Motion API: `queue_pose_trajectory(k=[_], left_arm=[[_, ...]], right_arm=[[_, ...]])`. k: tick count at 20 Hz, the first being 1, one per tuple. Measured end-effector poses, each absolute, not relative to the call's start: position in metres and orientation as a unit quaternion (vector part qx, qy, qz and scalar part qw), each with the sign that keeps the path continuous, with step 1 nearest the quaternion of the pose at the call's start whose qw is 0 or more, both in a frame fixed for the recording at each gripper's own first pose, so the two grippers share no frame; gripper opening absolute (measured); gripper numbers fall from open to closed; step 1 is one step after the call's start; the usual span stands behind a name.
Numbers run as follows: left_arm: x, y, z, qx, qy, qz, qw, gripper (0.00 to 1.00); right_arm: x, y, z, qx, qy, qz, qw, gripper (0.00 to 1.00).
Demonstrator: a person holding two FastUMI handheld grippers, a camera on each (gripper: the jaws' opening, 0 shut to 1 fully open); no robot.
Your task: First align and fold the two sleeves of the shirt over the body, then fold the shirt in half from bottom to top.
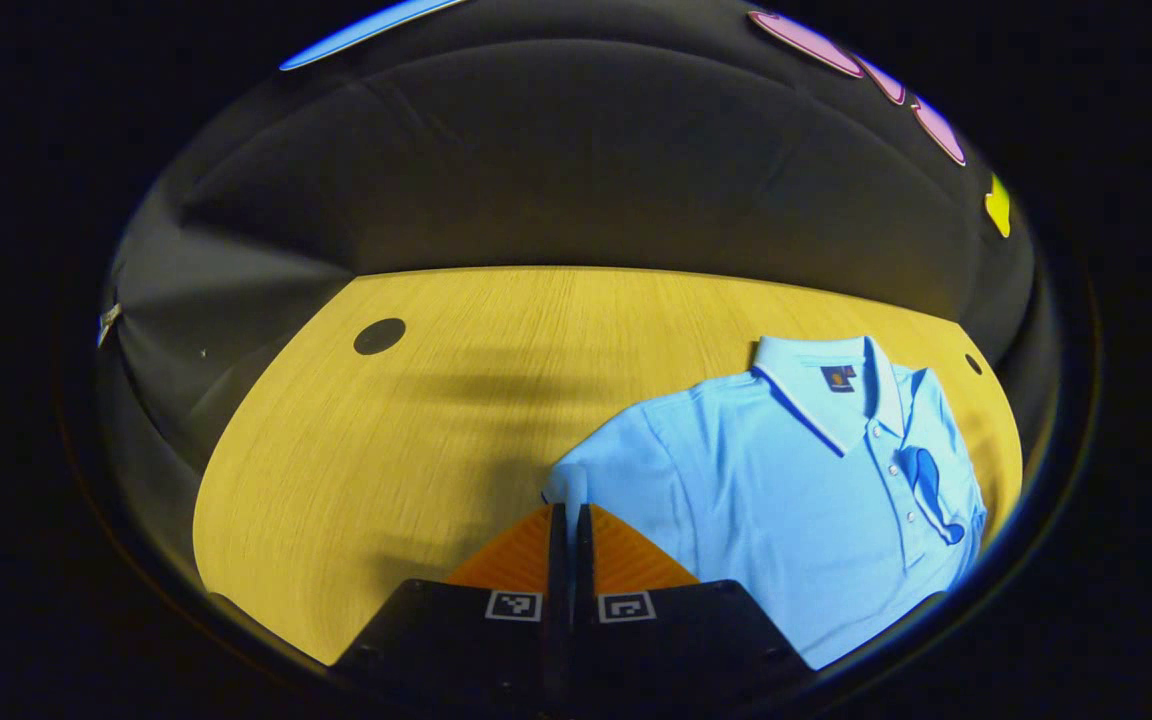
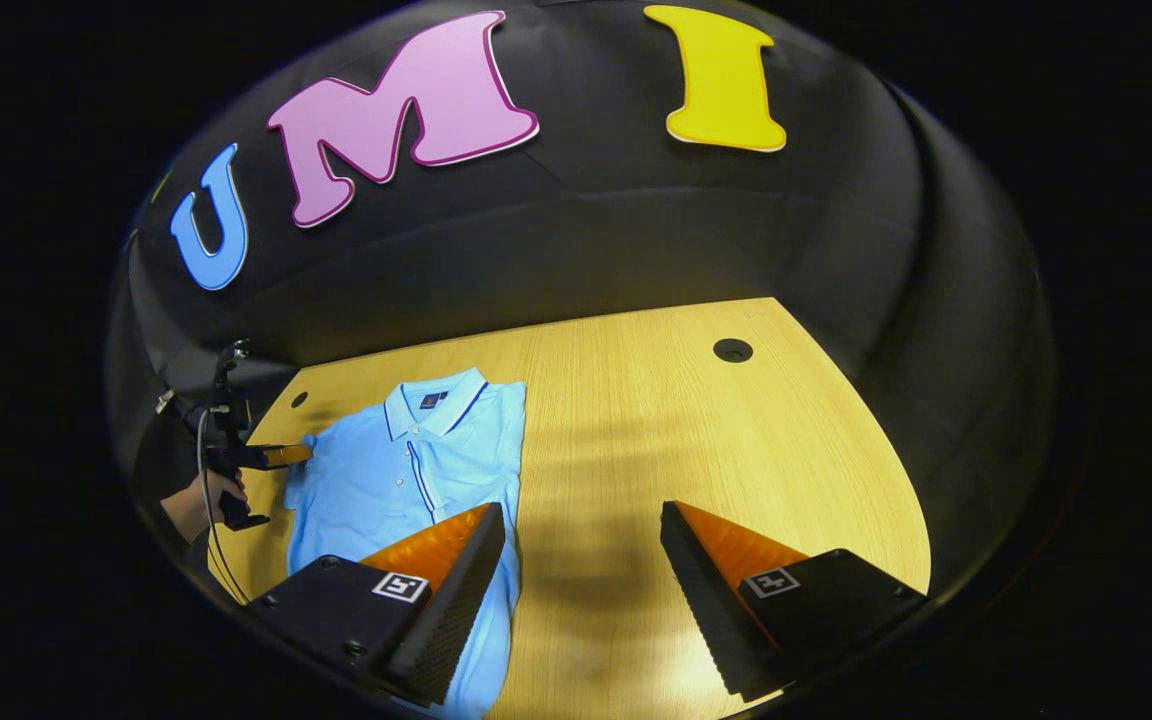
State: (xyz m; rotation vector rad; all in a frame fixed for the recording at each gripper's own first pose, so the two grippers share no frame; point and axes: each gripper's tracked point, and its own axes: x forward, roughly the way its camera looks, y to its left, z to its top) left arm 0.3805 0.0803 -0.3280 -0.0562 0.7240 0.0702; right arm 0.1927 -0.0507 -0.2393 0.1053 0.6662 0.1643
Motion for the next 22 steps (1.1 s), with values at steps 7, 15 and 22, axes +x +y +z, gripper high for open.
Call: queue_pose_trajectory(k=[7, 15, 22], left_arm=[[0.388, -0.005, -0.250, 0.002, 0.315, -0.027, 0.949, 0.06], [0.353, -0.128, -0.238, -0.095, 0.324, -0.110, 0.935, 0.08], [0.288, -0.128, -0.234, -0.127, 0.319, -0.142, 0.928, 0.94]], right_arm=[[0.196, -0.052, -0.234, 0.084, 0.330, 0.089, 0.936, 0.98], [0.193, -0.051, -0.229, 0.100, 0.332, 0.097, 0.933, 0.98], [0.153, -0.026, -0.224, 0.076, 0.332, 0.103, 0.935, 0.98]])
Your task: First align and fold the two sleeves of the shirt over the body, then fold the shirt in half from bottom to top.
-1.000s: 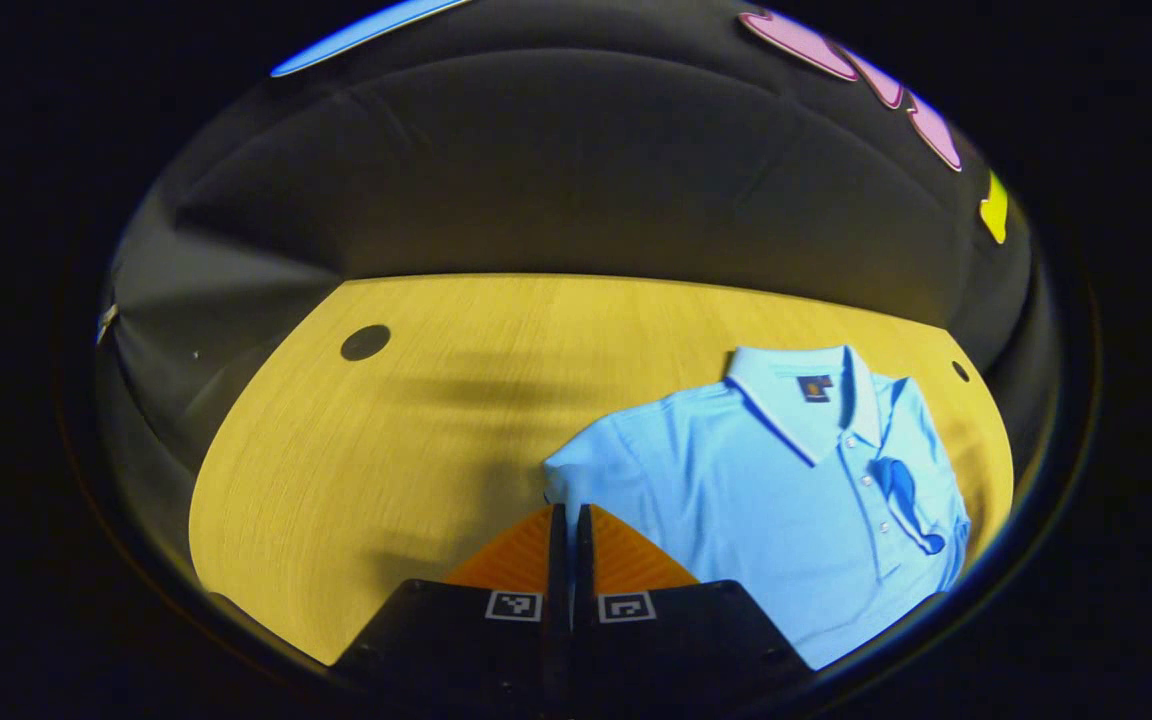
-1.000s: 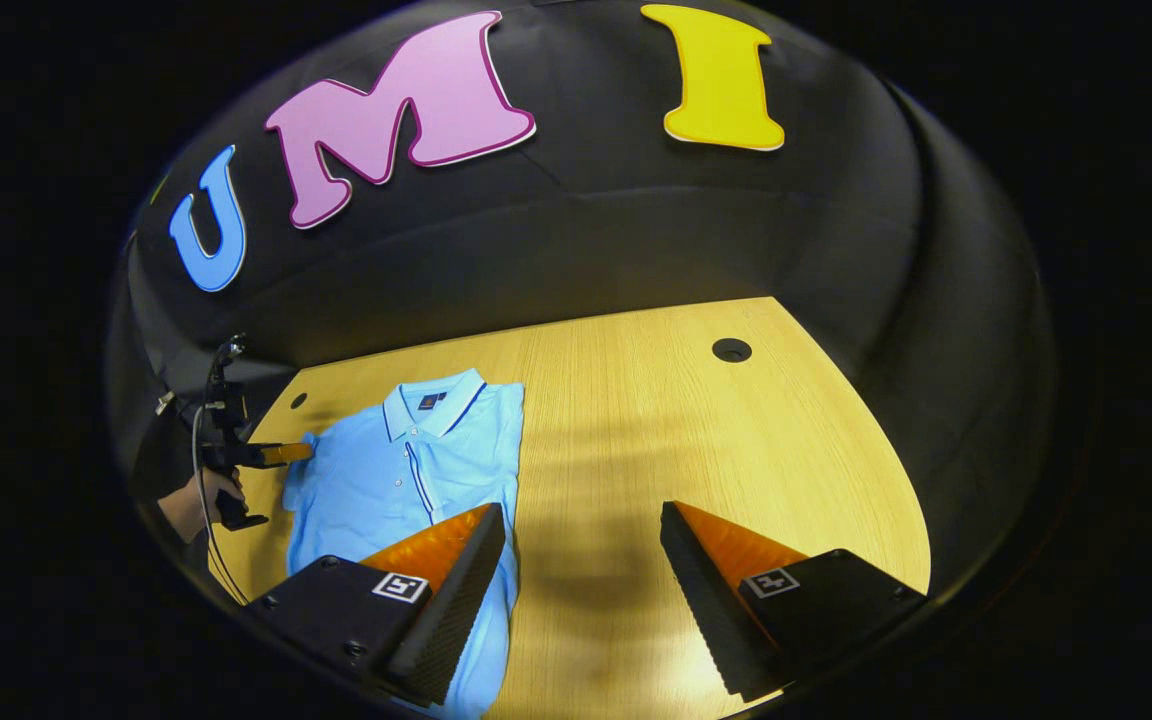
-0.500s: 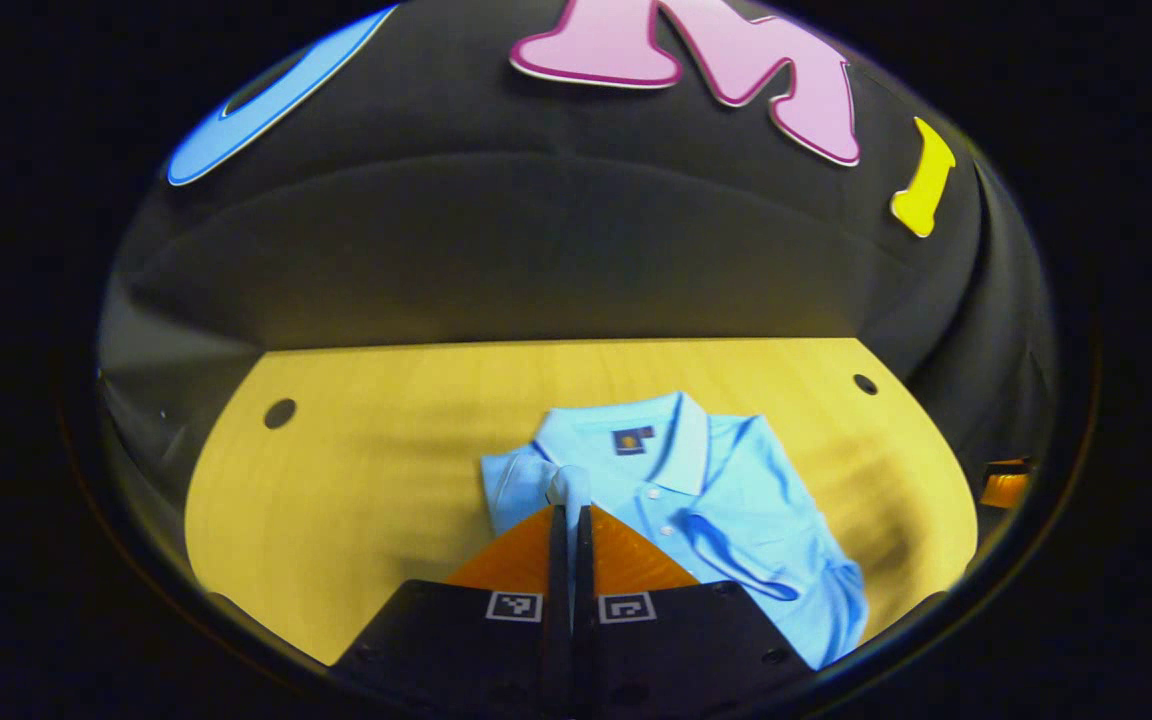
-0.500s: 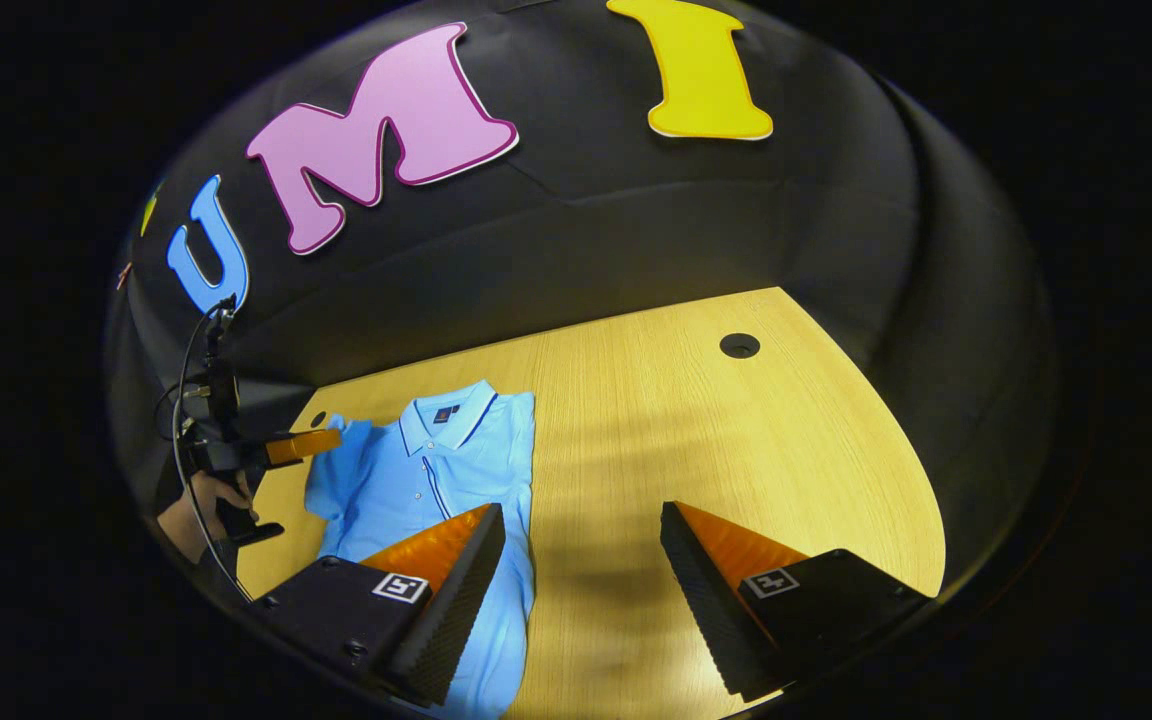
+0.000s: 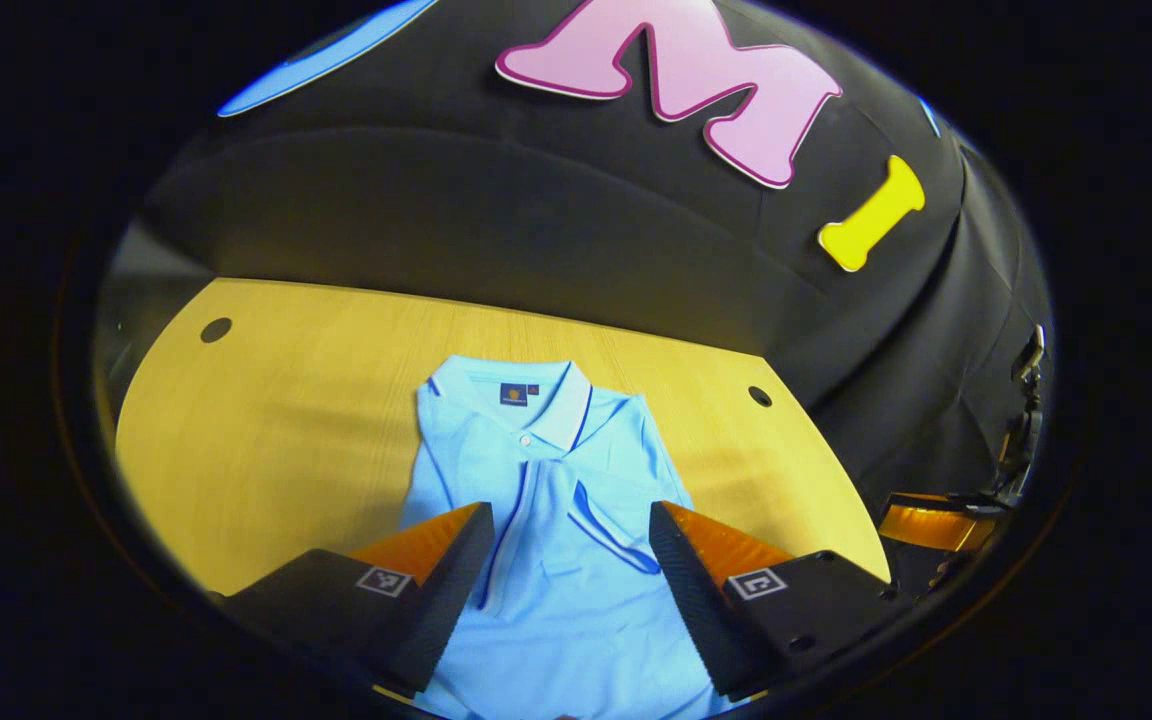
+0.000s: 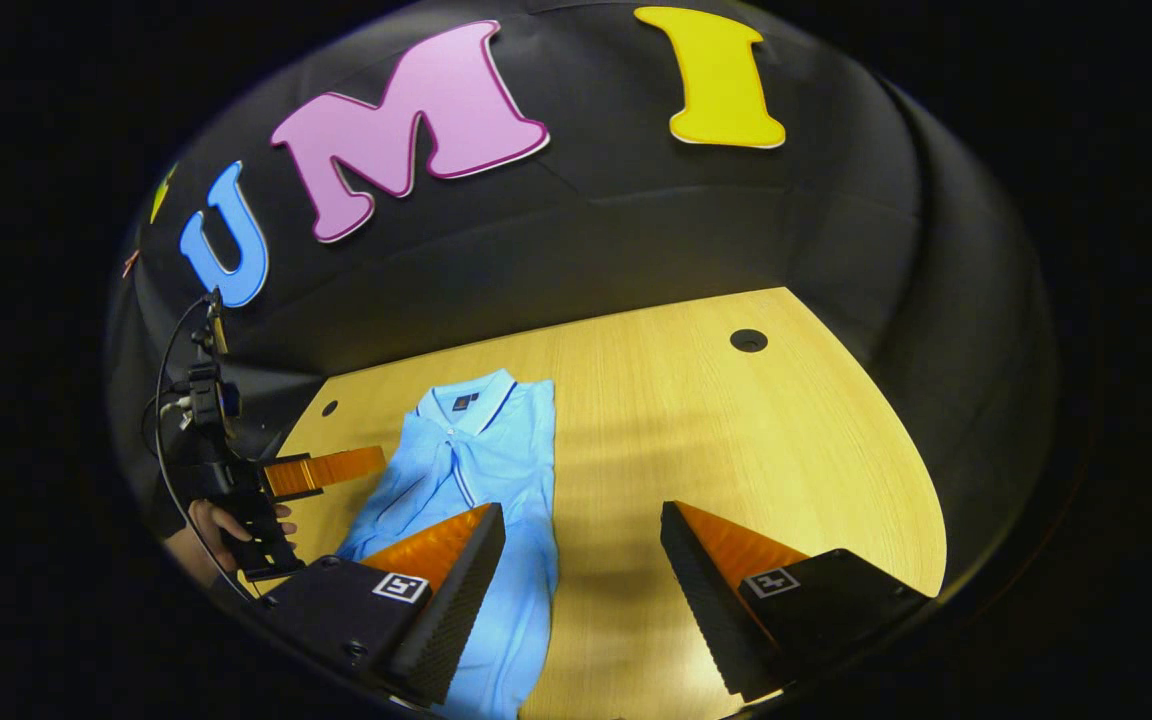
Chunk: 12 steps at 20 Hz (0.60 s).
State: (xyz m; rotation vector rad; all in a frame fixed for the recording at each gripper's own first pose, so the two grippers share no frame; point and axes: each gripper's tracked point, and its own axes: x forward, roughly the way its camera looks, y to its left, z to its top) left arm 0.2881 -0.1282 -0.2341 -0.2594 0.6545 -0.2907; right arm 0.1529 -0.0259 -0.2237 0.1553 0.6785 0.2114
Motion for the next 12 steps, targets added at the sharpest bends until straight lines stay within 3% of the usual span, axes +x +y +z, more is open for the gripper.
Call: queue_pose_trajectory(k=[1, 12], left_arm=[[0.273, -0.118, -0.233, -0.125, 0.318, -0.137, 0.930, 0.98], [0.057, -0.041, -0.268, -0.044, 0.346, -0.106, 0.931, 0.98]], right_arm=[[0.144, -0.021, -0.226, 0.072, 0.334, 0.103, 0.934, 0.98], [-0.004, 0.042, -0.289, 0.066, 0.403, 0.105, 0.907, 0.98]])
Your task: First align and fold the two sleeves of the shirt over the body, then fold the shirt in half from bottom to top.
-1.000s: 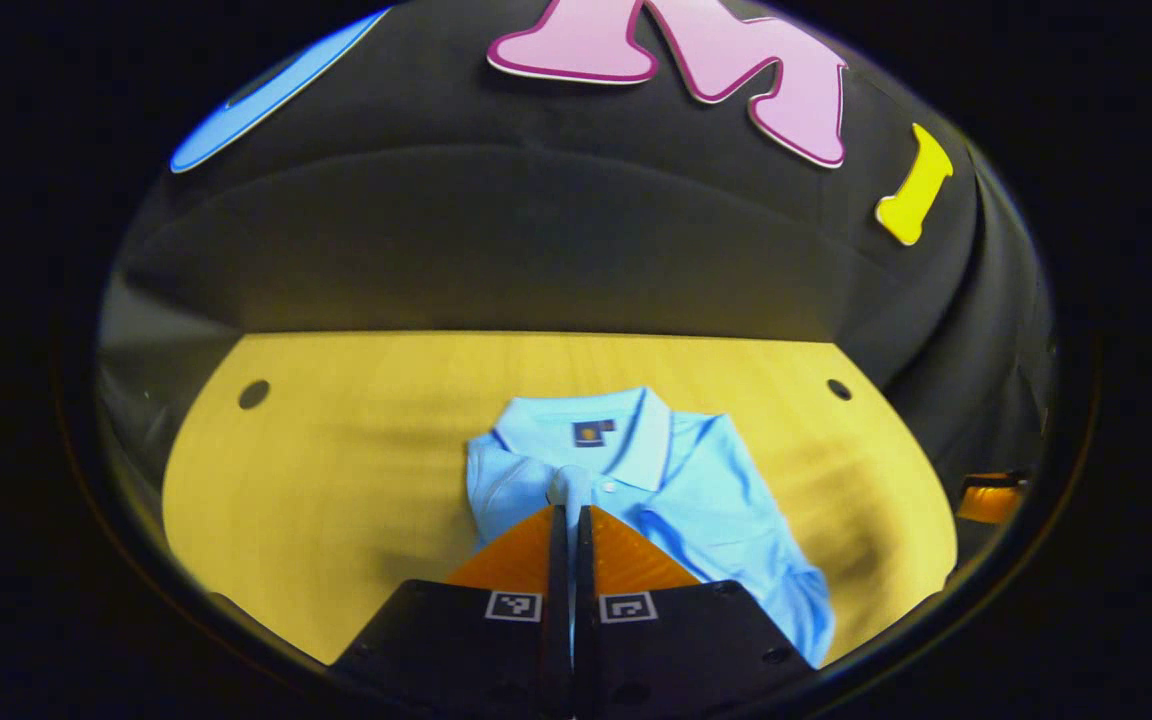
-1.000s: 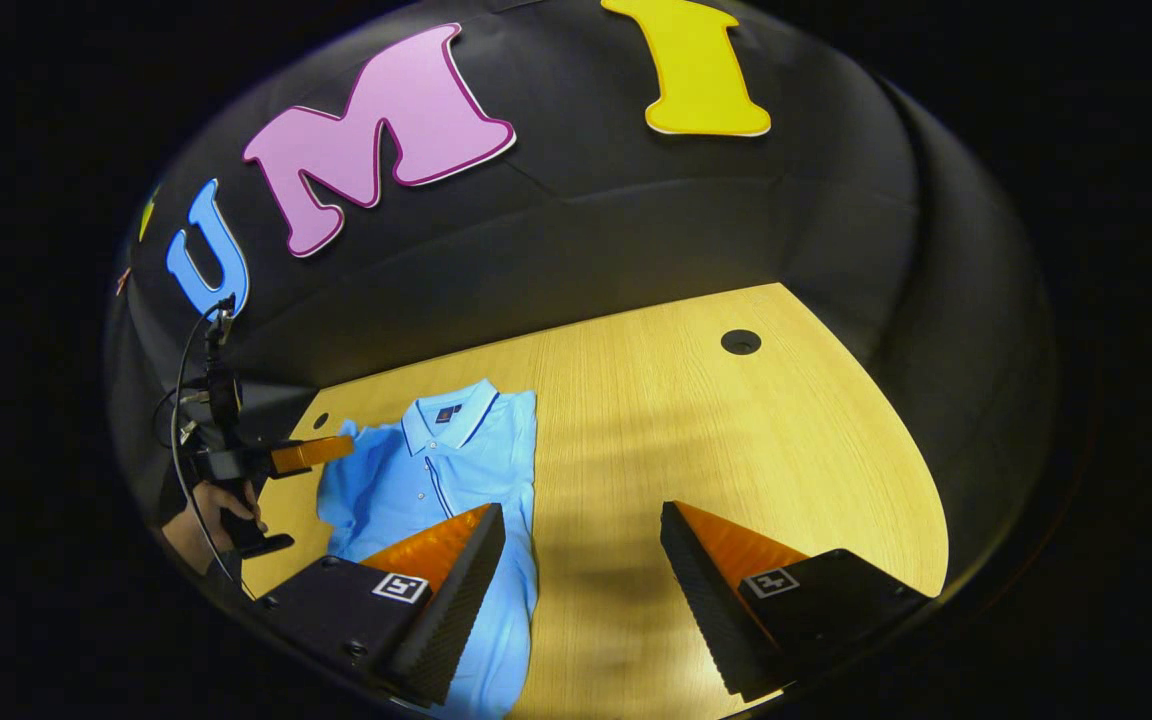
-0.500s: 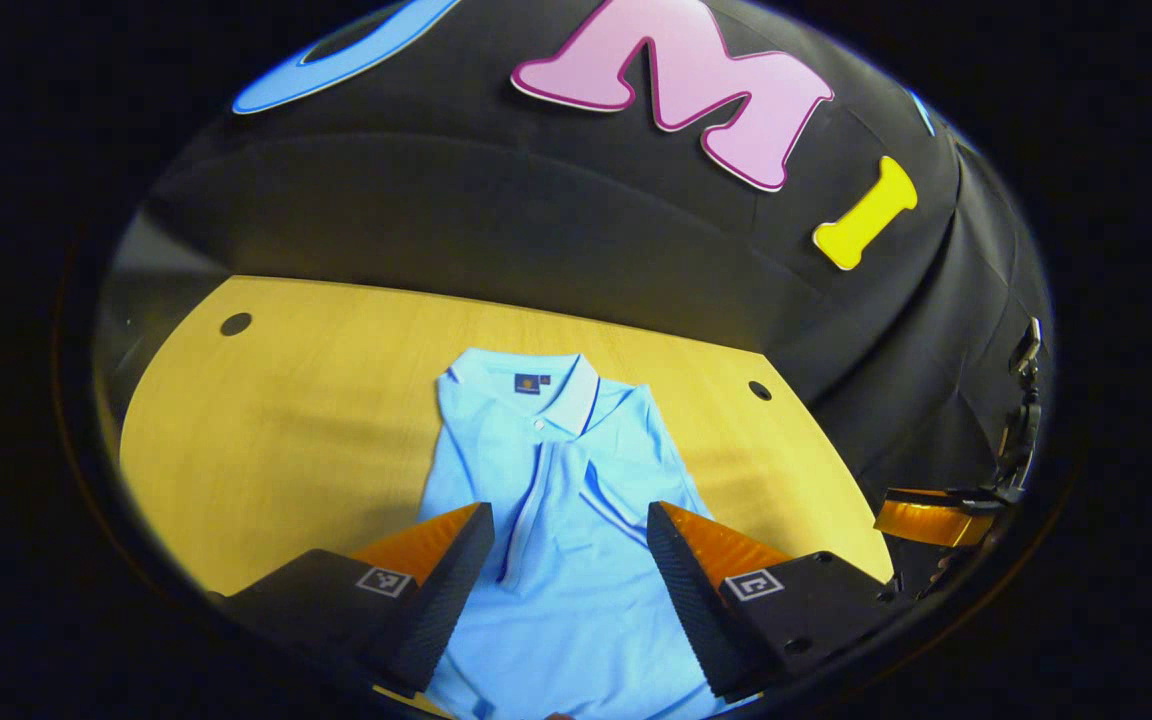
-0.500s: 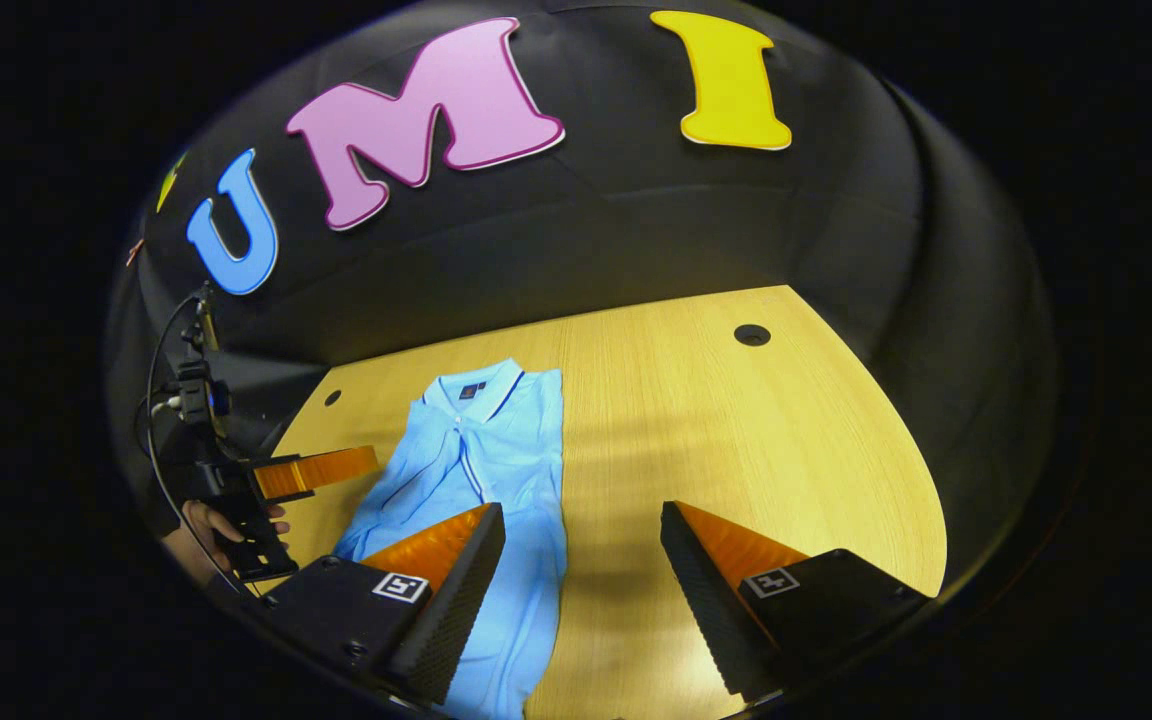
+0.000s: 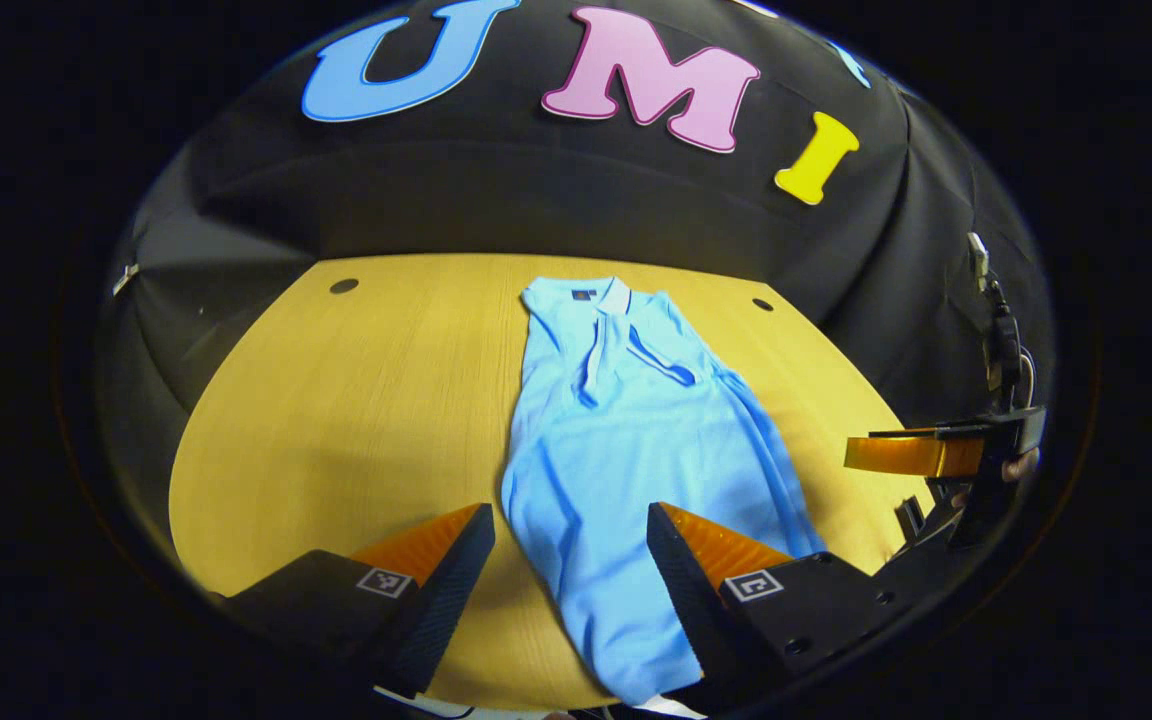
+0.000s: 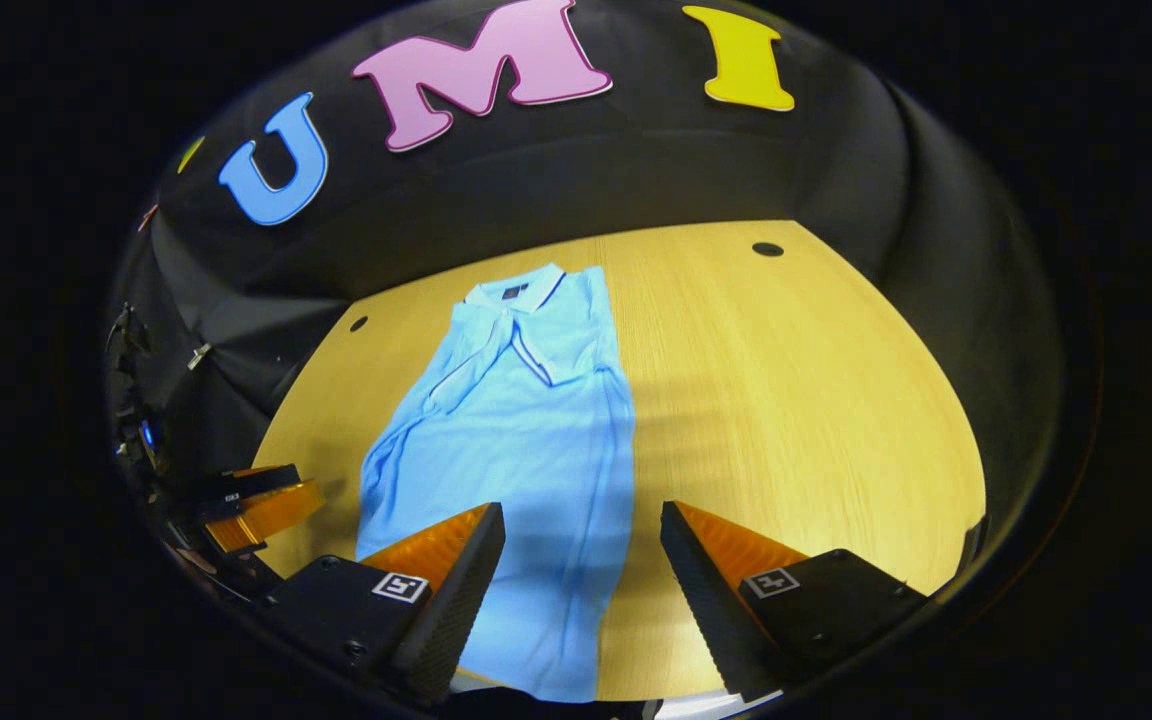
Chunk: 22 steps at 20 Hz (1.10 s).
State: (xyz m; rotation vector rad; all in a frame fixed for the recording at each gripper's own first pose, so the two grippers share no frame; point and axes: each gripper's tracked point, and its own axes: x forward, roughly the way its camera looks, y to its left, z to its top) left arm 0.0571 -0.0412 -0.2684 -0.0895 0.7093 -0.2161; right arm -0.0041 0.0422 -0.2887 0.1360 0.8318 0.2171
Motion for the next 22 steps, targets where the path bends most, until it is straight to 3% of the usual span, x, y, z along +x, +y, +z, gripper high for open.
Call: queue_pose_trajectory(k=[6, 13, 17, 19, 21, 22], left_arm=[[-0.009, -0.054, -0.310, -0.063, 0.385, -0.099, 0.915, 0.98], [-0.042, -0.077, -0.348, -0.038, 0.413, -0.094, 0.905, 0.98], [-0.047, -0.070, -0.365, 0.003, 0.415, -0.065, 0.907, 0.96], [-0.047, -0.075, -0.368, 0.031, 0.413, -0.068, 0.907, 0.90], [-0.048, -0.085, -0.367, 0.033, 0.410, -0.079, 0.908, 0.71], [-0.046, -0.088, -0.367, 0.031, 0.407, -0.084, 0.909, 0.55]], right_arm=[[-0.061, 0.053, -0.330, 0.053, 0.439, 0.095, 0.892, 0.98], [-0.113, 0.057, -0.377, 0.042, 0.480, 0.081, 0.873, 0.98], [-0.115, 0.059, -0.380, 0.011, 0.463, 0.071, 0.883, 0.98], [-0.119, 0.060, -0.384, -0.033, 0.459, 0.077, 0.885, 0.98], [-0.119, 0.066, -0.385, -0.051, 0.450, 0.093, 0.887, 0.96], [-0.118, 0.068, -0.385, -0.050, 0.446, 0.093, 0.889, 0.81]])
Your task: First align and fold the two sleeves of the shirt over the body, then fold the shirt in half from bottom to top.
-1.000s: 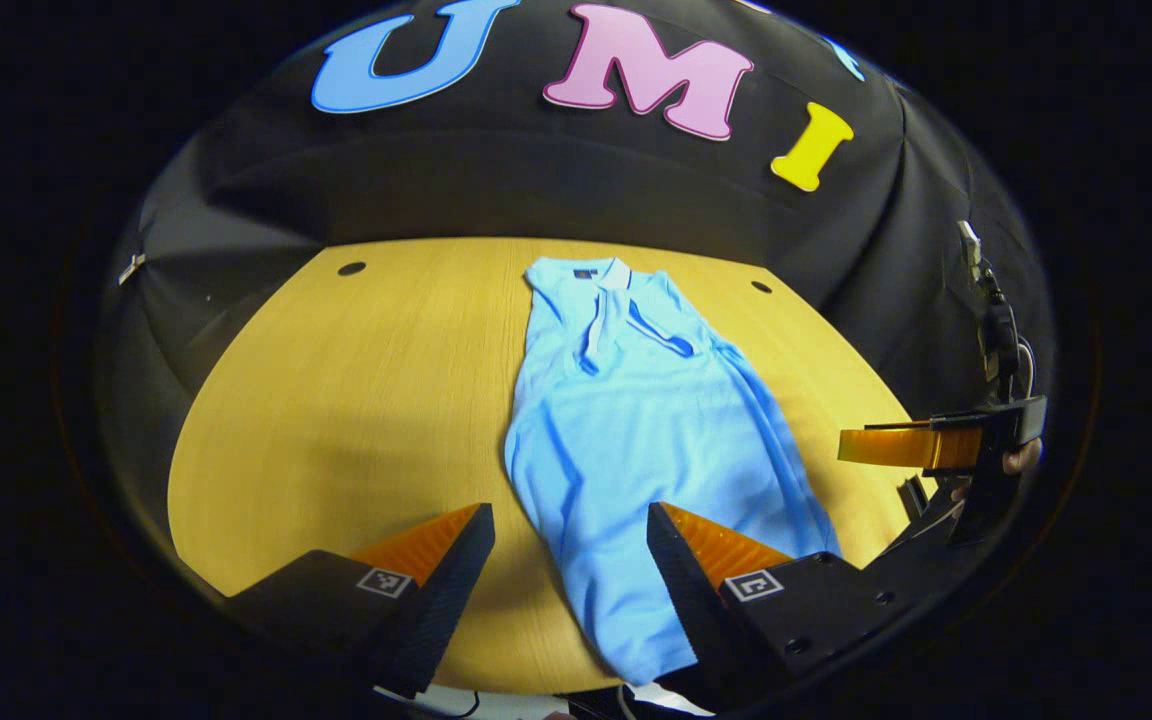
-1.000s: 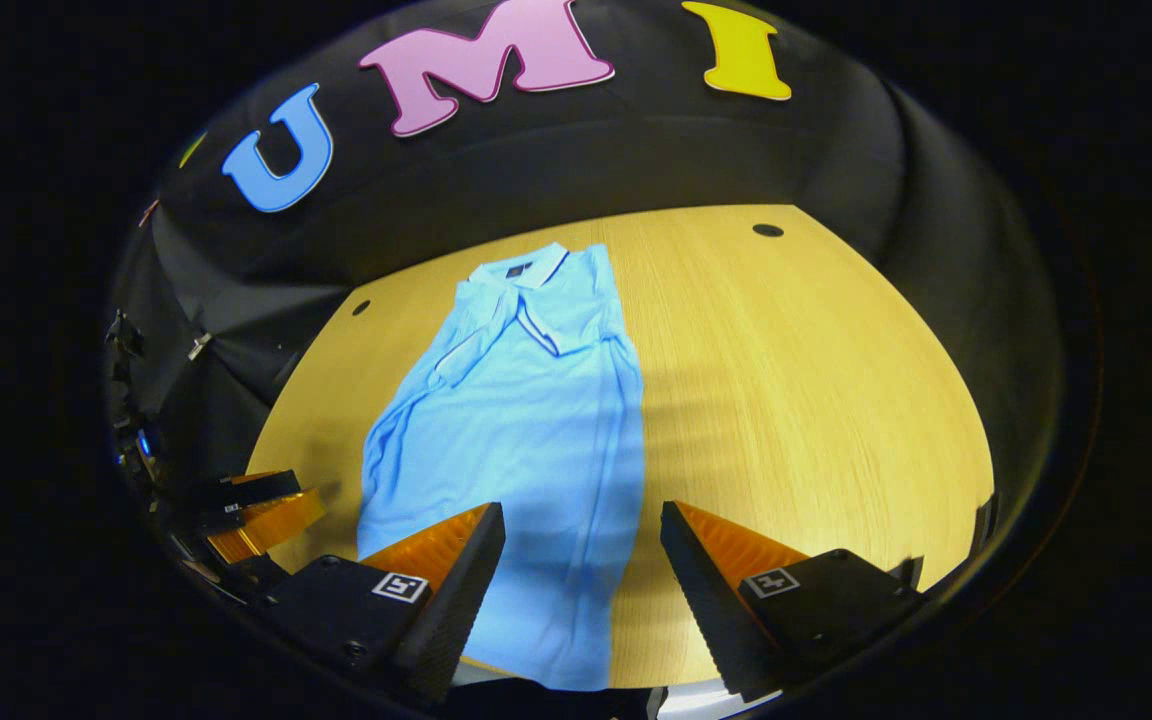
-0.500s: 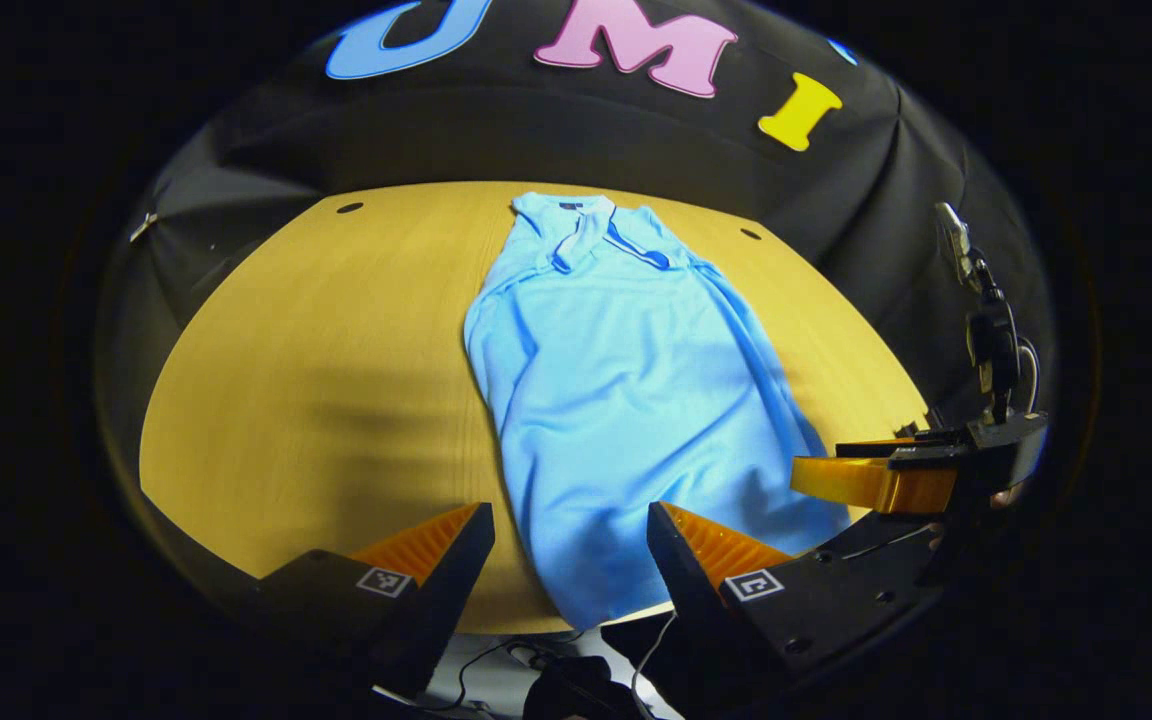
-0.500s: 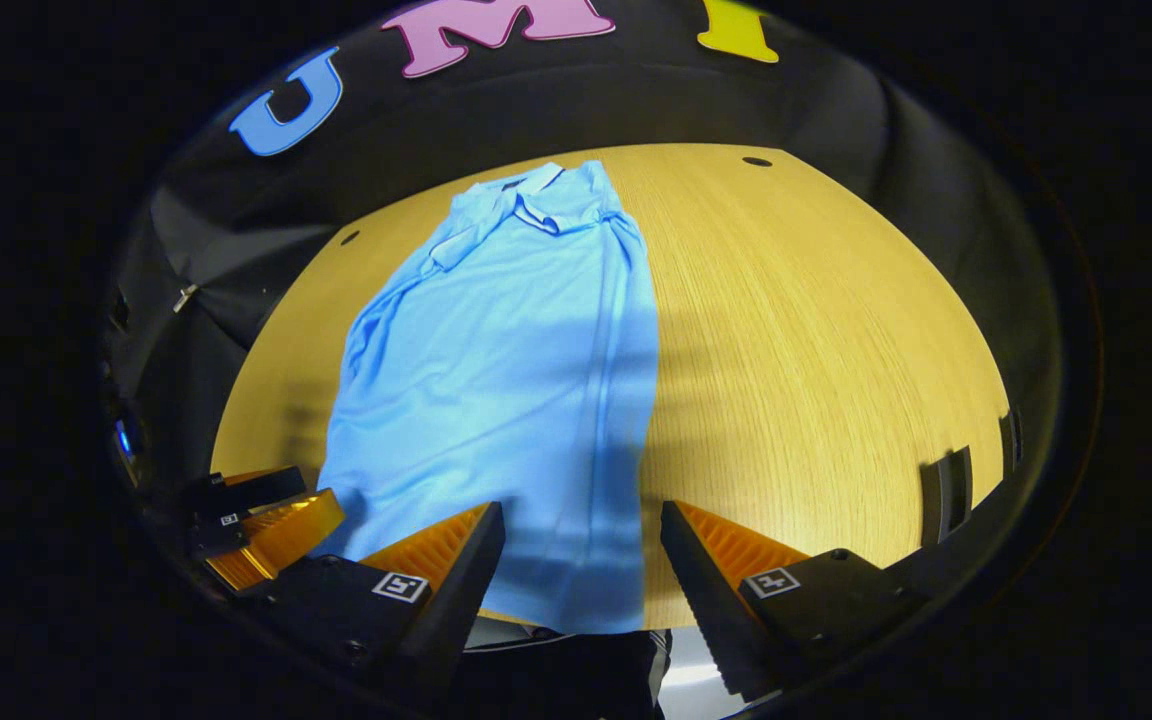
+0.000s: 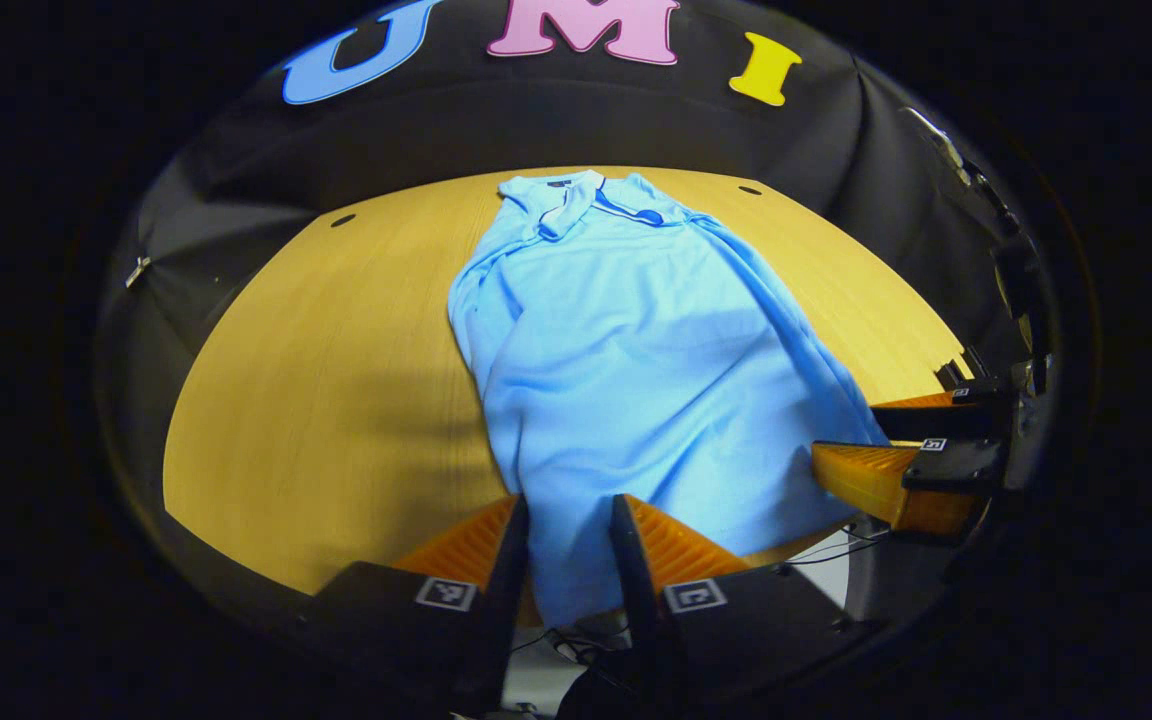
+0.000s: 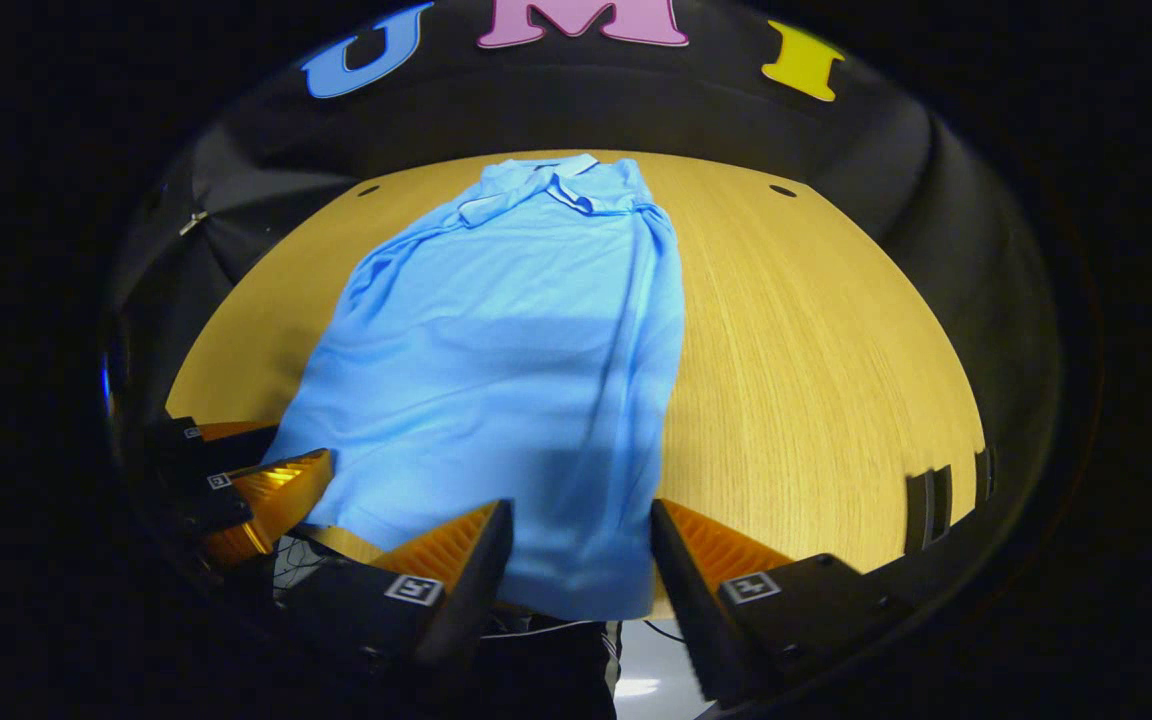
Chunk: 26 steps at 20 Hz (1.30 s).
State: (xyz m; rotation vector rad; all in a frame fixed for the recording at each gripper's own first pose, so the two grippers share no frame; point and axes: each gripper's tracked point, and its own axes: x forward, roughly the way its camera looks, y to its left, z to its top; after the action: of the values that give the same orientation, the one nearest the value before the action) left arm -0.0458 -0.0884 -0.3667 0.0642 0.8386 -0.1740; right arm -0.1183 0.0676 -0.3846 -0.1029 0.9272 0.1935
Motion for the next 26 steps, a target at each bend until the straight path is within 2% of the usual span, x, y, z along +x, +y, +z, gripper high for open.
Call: queue_pose_trajectory(k=[1, 2, 3, 4, 5, 7, 16, 20, 26], left_arm=[[-0.043, -0.090, -0.365, 0.025, 0.402, -0.083, 0.912, 0.39], [-0.043, -0.091, -0.366, 0.018, 0.402, -0.080, 0.912, 0.21], [-0.041, -0.093, -0.365, 0.013, 0.401, -0.079, 0.912, 0.17], [-0.041, -0.095, -0.365, 0.010, 0.405, -0.081, 0.911, 0.08], [-0.042, -0.097, -0.365, 0.011, 0.409, -0.087, 0.908, 0.07], [-0.042, -0.097, -0.364, 0.014, 0.415, -0.099, 0.904, 0.07], [-0.039, -0.101, -0.349, 0.011, 0.420, -0.101, 0.902, 0.06], [-0.027, -0.105, -0.305, 0.017, 0.394, -0.114, 0.912, 0.06], [0.024, -0.104, -0.234, 0.002, 0.354, -0.112, 0.929, 0.06]], right_arm=[[-0.117, 0.070, -0.384, -0.052, 0.448, 0.098, 0.887, 0.69], [-0.115, 0.072, -0.385, -0.054, 0.446, 0.102, 0.887, 0.61], [-0.114, 0.073, -0.384, -0.050, 0.447, 0.101, 0.887, 0.35], [-0.112, 0.075, -0.383, -0.037, 0.446, 0.096, 0.889, 0.21], [-0.112, 0.075, -0.384, -0.029, 0.446, 0.095, 0.890, 0.11], [-0.111, 0.075, -0.384, -0.004, 0.451, 0.098, 0.887, 0.06], [-0.110, 0.068, -0.379, 0.013, 0.488, 0.114, 0.865, 0.05], [-0.092, 0.072, -0.354, 0.013, 0.483, 0.129, 0.866, 0.05], [-0.032, 0.087, -0.289, 0.004, 0.437, 0.162, 0.885, 0.05]])
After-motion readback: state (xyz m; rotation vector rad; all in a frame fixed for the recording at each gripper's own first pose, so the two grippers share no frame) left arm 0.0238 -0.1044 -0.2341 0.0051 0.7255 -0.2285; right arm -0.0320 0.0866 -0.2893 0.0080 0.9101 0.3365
